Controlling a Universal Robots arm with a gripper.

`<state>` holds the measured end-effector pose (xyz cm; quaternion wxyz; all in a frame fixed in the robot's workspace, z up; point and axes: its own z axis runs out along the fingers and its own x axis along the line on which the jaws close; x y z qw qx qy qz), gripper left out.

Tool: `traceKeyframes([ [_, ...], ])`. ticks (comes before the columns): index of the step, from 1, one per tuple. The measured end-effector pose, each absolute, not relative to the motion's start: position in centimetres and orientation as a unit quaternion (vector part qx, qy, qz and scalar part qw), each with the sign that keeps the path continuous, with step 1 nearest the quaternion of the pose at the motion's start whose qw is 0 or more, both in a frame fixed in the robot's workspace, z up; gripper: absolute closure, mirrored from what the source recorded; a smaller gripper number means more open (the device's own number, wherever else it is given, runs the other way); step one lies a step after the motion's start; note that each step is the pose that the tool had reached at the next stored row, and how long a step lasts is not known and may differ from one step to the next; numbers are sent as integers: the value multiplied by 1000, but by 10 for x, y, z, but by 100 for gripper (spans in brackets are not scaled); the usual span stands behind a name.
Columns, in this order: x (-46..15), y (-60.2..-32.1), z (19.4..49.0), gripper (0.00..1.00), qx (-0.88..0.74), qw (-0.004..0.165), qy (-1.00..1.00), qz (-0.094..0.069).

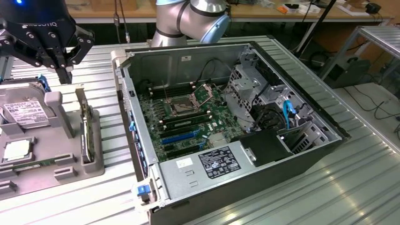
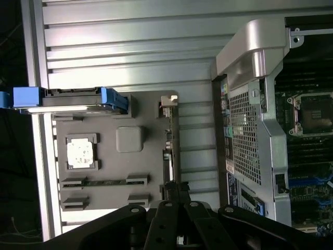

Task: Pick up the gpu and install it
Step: 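Pick up the gpu and move the gpu toward the slot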

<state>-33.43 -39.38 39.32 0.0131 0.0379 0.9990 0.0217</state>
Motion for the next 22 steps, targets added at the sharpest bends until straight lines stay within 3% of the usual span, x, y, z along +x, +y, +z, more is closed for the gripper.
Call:
traceKeyframes([
  [8, -334, -394, 387, 89, 38, 13, 999, 22],
  [17, -334, -394, 351, 89, 38, 13, 999, 22],
  [22, -334, -394, 349, 89, 38, 13, 999, 22],
])
